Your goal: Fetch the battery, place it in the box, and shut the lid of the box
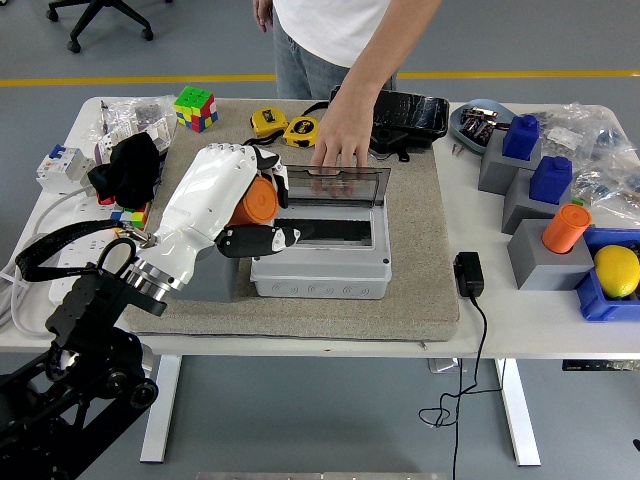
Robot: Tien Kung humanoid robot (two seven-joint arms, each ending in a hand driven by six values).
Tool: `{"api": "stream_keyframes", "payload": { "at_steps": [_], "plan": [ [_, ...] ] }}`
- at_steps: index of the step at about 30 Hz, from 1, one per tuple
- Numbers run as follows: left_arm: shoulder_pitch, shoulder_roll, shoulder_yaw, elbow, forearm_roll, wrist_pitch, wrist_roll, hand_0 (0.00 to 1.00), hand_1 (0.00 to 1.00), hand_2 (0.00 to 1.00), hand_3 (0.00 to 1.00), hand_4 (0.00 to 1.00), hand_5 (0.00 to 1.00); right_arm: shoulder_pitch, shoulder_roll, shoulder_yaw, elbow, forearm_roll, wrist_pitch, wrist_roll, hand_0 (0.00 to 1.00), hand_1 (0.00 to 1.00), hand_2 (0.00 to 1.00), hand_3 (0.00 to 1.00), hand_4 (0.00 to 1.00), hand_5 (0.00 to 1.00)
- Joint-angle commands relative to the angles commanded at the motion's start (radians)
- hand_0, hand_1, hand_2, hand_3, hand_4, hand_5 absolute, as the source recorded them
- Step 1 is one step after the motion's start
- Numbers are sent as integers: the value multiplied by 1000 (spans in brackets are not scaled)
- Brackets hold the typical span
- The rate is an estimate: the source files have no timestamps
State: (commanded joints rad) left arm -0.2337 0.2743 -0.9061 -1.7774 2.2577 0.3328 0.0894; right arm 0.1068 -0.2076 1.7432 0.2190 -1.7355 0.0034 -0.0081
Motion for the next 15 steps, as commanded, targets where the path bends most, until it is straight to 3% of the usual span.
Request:
{"api": "stream_keyframes", "payload": {
  "at_steps": [1,6,7,12,13,15],
  "plan": [
    [-3,-1,12,3,11,0,-2,106,79,109,99,772,218,0,0,-1,0,0,0,0,809,748,743,799,998,998],
    [-28,-15,84,43,11,19,-5,106,79,109,99,772,218,3,1,-13,1,9,0,-1,809,748,743,799,998,998],
    [-35,-21,97,54,11,23,-6,118,96,125,113,690,298,3,1,-14,0,9,0,-1,810,749,743,799,998,998],
    [-73,-53,157,119,11,34,-7,118,96,125,113,690,298,5,0,-14,-1,6,-2,-2,810,749,743,799,998,998],
    [-82,-62,166,135,11,34,-11,126,110,143,129,643,353,5,-1,-14,-1,6,-2,-2,810,748,742,799,998,998],
    [-100,-80,186,170,11,35,-14,126,110,143,129,643,353,6,0,-13,-2,3,-1,-3,810,748,742,799,998,998]
  ]
}}
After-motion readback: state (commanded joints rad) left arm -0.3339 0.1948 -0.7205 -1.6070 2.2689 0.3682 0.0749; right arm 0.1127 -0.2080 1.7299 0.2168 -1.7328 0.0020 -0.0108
